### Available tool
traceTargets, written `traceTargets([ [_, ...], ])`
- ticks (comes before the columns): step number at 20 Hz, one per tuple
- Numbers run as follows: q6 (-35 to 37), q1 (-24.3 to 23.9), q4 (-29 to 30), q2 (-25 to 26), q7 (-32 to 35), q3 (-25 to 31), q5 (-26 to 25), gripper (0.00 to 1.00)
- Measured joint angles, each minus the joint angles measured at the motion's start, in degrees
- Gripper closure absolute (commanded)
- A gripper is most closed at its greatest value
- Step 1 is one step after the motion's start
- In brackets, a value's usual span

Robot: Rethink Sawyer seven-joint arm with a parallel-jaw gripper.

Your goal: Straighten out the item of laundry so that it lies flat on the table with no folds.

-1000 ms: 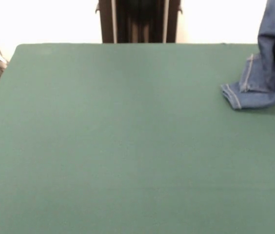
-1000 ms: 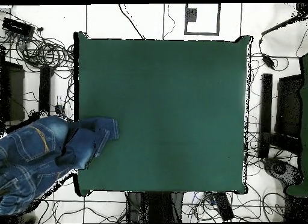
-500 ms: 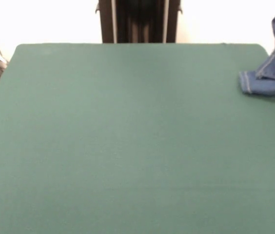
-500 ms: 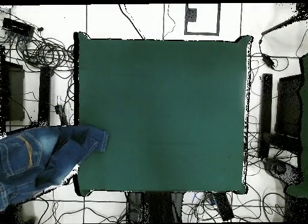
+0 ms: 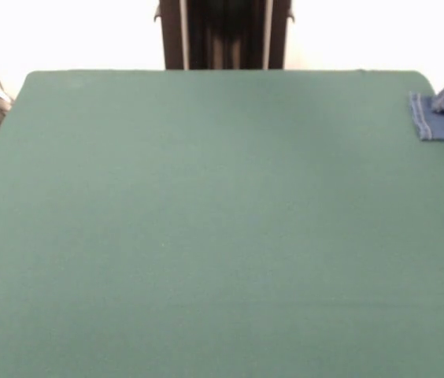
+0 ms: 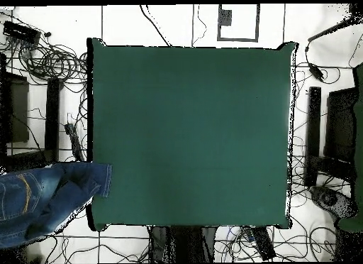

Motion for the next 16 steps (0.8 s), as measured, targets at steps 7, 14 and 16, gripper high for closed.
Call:
traceTargets([
  [7, 0.44, -0.08, -0.90, 3.24, 5.41, -0.02, 1.93, 1.00],
  [14, 0.45, -1.88, -4.80, 6.22, 6.49, -0.02, 6.49, 1.00],
  [16, 0.45, -2.57, -7.42, 8.23, 8.06, -0.04, 9.32, 1.00],
])
